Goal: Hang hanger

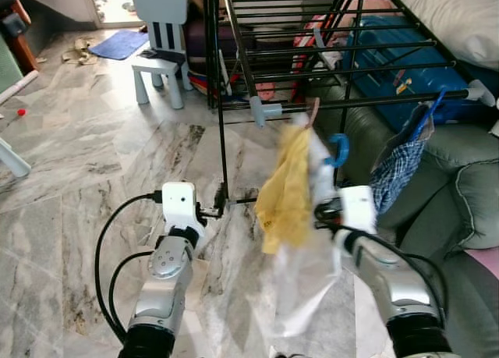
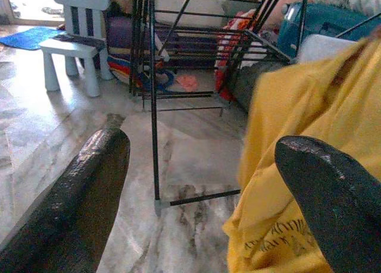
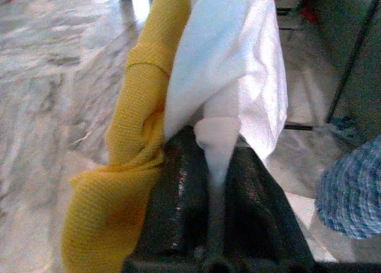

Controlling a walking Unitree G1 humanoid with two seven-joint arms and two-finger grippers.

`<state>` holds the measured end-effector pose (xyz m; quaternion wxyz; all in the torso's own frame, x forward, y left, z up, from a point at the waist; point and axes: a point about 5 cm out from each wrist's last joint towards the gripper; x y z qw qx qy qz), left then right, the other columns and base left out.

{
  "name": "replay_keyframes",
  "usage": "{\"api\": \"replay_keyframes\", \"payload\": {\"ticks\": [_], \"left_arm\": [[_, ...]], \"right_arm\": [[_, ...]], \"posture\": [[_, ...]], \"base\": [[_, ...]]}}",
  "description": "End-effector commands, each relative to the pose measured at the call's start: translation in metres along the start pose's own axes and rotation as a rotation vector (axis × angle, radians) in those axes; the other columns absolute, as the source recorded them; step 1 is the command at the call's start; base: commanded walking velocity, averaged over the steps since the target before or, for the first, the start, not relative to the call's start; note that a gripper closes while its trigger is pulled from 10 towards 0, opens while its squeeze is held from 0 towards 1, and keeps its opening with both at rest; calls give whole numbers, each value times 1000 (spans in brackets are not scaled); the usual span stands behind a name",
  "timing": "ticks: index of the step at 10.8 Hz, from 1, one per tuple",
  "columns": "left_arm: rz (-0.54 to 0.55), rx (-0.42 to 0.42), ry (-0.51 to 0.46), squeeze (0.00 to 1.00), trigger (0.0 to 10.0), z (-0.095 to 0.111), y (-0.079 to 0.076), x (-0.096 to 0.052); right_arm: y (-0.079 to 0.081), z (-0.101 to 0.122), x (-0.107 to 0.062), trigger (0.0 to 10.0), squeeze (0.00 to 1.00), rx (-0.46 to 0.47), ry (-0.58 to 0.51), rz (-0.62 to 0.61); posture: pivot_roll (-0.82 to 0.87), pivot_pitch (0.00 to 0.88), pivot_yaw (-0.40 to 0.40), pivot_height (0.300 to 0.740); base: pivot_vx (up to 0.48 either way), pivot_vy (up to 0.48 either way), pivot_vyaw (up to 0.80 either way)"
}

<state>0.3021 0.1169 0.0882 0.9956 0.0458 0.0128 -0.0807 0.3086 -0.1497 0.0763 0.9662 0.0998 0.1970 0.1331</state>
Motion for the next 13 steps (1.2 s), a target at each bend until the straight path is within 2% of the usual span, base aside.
{"api": "replay_keyframes", "payload": {"ticks": [1,3,5,6,8,10,11,13], "left_arm": [[-7,12,-3,0,10000,2,-1,1],[-8,10,0,0,10000,1,-2,1],[-14,11,3,0,10000,1,-4,2],[-15,9,3,0,10000,1,-5,2],[-22,0,7,0,10000,0,-7,1],[-71,-7,0,0,10000,1,-14,0],[-123,-31,-27,0,10000,3,-18,-2],[-127,-46,-41,0,10000,5,-19,-3]], "right_arm": [[16,7,1,10000,0,-16,-20,92],[36,4,2,10000,0,-31,4,207],[42,3,4,10000,0,-50,4,217],[38,5,4,10000,0,-51,-16,191],[3,23,-4,10000,0,-31,-144,-33],[-17,30,-8,10000,0,-23,-172,-144],[-22,32,-8,10000,0,-7,-173,-162],[-30,34,-9,10000,0,-76,-175,-207]], "posture": [[-87,94,-19,740],[-87,93,-20,740],[-87,92,-21,740],[-90,92,-21,740],[-94,96,-24,740],[-96,99,-24,740],[-97,99,-23,740],[-103,107,-21,740]], "base": [[0,0,0],[0,0,0],[0,0,0],[0,0,0],[0,0,0],[0,0,0],[0,0,0],[0,0,0]]}}
Point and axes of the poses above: a point about 5 cm out from each wrist's last joint towards the gripper, its own x axis pointing out of the wrist towards the gripper, its own z axis along the axis of the wrist's last joint, y = z × x, and after that the axes turned 11 degrees about x, right-handed
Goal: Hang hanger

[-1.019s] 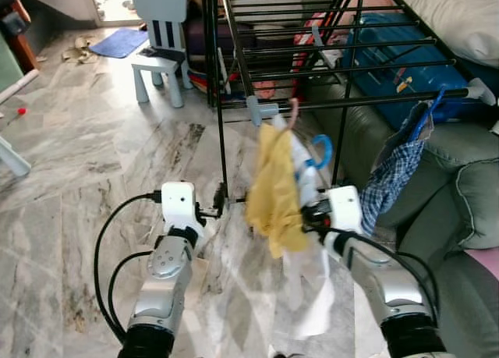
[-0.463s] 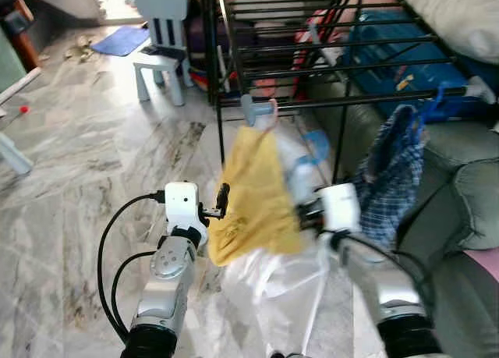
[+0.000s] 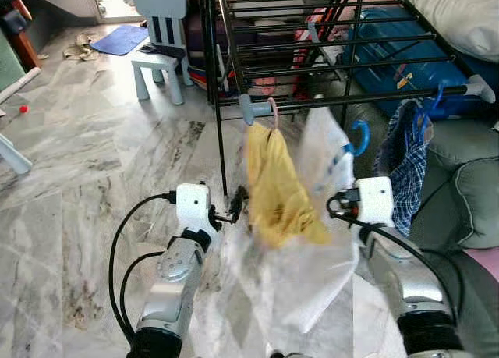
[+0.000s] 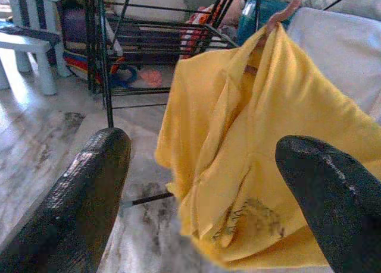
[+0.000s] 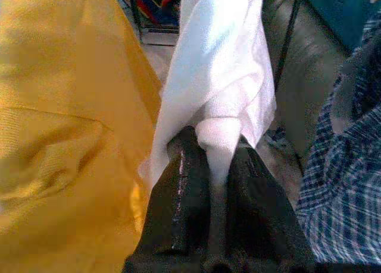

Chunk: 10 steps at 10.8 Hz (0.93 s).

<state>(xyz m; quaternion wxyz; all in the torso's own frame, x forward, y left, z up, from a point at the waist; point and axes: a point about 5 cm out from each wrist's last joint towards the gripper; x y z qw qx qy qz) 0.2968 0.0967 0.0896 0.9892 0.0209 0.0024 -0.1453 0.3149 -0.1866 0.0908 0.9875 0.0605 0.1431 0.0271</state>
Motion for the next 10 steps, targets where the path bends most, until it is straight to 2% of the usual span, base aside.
{"api": "replay_keyframes", "payload": {"ticks": [1,5,10], "left_arm": [[-4,-8,-14,0,10000,3,1,-1],[-30,-9,-18,0,10000,3,-1,-1],[-30,-8,-7,0,10000,3,0,-2]], "right_arm": [[-4,13,1,10000,0,-22,-52,-24],[-25,22,6,10000,0,-24,-36,-62],[-22,52,22,10000,0,-53,-52,-18]], "posture": [[-107,111,-20,740],[-110,115,-14,740],[-100,118,-12,740]], "base": [[0,0,0],[346,0,0],[377,0,0]]}}
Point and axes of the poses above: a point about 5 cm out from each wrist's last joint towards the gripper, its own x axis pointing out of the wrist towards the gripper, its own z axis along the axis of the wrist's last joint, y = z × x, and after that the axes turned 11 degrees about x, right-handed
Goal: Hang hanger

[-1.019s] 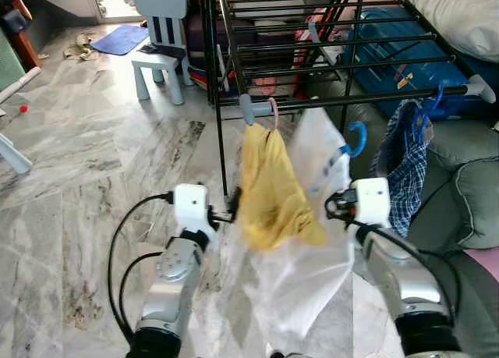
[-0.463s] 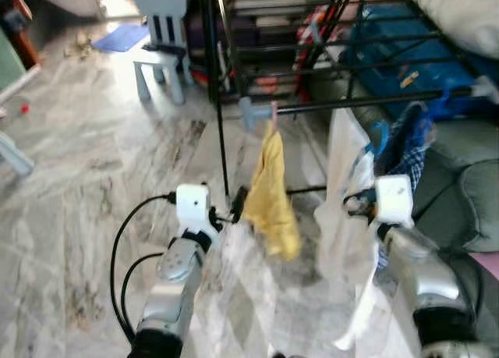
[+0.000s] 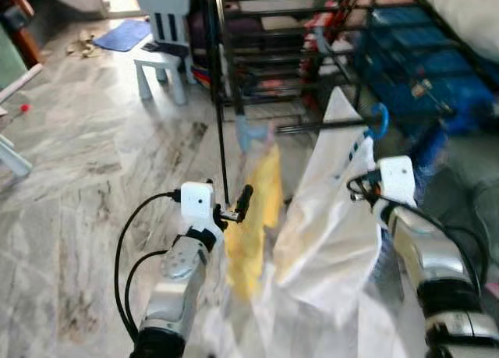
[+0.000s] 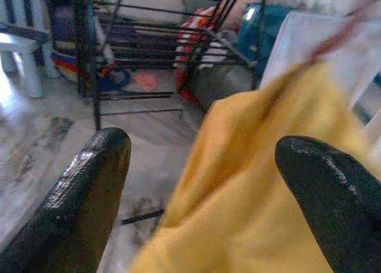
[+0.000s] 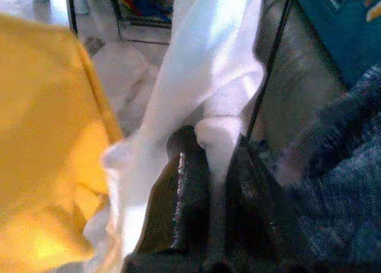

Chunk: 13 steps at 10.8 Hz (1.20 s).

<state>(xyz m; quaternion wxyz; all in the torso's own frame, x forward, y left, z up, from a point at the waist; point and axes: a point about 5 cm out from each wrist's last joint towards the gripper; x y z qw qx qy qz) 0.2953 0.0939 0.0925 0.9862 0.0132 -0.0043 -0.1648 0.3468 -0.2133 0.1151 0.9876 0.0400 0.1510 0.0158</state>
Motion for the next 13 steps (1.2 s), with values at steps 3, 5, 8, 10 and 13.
{"api": "replay_keyframes", "payload": {"ticks": [3,5,8,10,13], "left_arm": [[14,17,25,0,10000,-1,2,-1],[14,18,27,0,10000,-1,2,-1],[13,15,38,0,10000,-2,0,-2],[8,15,44,0,10000,-3,-1,-2],[0,0,24,0,10000,0,-2,-1]], "right_arm": [[9,22,9,10000,0,20,-28,29],[8,12,12,10000,0,67,35,15],[10,-10,11,10000,0,94,134,51],[12,-17,11,10000,0,113,161,65],[13,16,18,10000,0,44,39,70]], "posture": [[-97,120,-12,740],[-93,120,-15,740],[-92,120,-20,740],[-90,119,-20,740],[-85,115,-22,740]], "base": [[0,0,0],[0,0,0],[0,0,0],[0,0,0],[0,0,0]]}}
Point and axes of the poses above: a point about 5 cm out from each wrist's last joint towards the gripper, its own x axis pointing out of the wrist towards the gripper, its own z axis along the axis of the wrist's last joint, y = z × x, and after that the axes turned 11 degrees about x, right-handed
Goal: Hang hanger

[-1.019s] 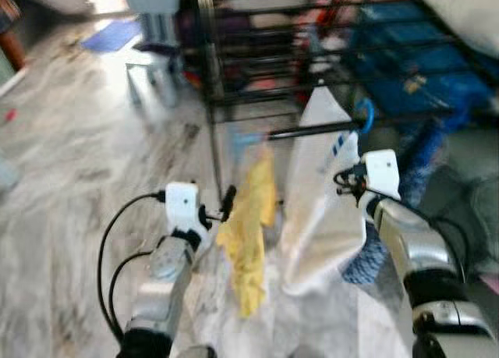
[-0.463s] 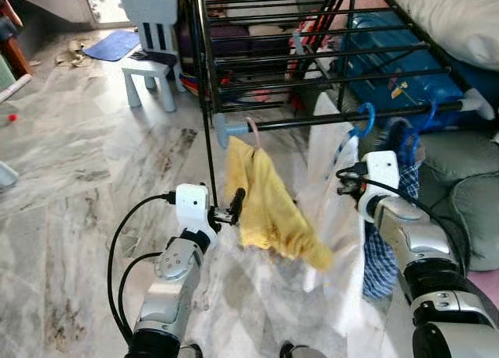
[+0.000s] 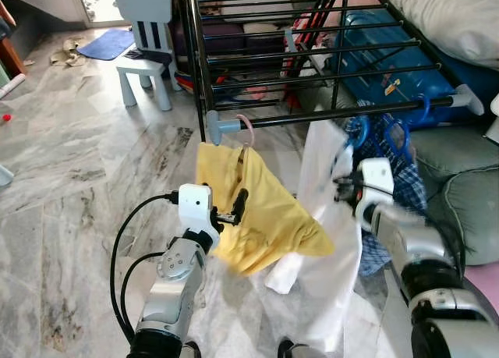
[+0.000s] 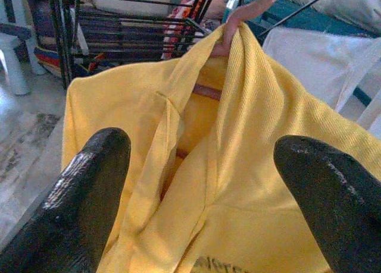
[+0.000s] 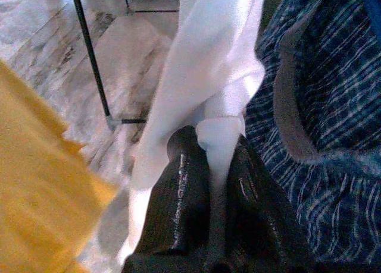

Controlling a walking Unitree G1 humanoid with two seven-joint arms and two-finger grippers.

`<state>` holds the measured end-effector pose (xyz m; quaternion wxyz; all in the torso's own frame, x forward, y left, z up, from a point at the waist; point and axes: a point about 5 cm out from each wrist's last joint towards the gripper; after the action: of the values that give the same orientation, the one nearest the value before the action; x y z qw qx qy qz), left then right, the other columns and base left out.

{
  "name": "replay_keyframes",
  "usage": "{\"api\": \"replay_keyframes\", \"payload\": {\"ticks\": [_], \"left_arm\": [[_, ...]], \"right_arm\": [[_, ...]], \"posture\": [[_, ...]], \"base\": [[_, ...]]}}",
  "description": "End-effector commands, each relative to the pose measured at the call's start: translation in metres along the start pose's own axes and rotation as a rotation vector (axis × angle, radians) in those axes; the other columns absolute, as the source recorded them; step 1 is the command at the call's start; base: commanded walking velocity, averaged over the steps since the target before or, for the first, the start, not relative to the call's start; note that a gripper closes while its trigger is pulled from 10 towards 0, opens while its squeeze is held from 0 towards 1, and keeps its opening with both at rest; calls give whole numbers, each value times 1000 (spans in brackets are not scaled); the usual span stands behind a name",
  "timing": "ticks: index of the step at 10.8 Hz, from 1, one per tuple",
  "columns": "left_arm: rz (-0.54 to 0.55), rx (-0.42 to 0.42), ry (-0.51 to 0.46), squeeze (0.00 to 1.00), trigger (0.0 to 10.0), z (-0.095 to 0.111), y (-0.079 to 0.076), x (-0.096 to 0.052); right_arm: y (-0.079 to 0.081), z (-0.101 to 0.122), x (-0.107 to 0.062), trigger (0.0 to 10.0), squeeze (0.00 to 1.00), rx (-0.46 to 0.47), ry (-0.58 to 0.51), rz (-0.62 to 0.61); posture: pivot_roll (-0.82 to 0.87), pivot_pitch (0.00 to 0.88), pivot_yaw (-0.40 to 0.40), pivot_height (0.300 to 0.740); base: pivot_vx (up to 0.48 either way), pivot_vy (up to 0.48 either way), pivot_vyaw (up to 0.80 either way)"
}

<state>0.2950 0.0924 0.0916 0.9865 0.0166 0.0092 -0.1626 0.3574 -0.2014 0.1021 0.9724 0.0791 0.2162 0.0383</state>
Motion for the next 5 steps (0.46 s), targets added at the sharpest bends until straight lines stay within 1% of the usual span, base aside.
{"api": "replay_keyframes", "payload": {"ticks": [1,2,4,5], "left_arm": [[-4,-2,-5,0,10000,2,0,-1],[0,3,0,0,10000,1,0,-2],[4,8,-7,0,10000,1,0,-3],[12,11,-1,0,10000,1,2,-4]], "right_arm": [[12,41,-1,10000,0,-46,-150,50],[18,49,-1,10000,0,-75,-177,66],[25,52,4,10000,0,-97,-162,88],[35,53,7,10000,0,-108,-147,128]], "posture": [[-84,115,-23,740],[-82,117,-24,740],[-73,120,-29,740],[-65,122,-31,740]], "base": [[0,0,0],[0,0,0],[0,0,0],[0,0,0]]}}
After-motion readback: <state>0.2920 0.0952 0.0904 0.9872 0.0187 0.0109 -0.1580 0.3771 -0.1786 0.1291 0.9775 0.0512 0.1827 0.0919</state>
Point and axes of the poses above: a point about 5 cm out from each wrist's last joint towards the gripper, its own x axis pointing out of the wrist towards the gripper, its own z axis along the axis of the wrist's last joint, y = z × x, and after that the axes turned 11 degrees about x, right-handed
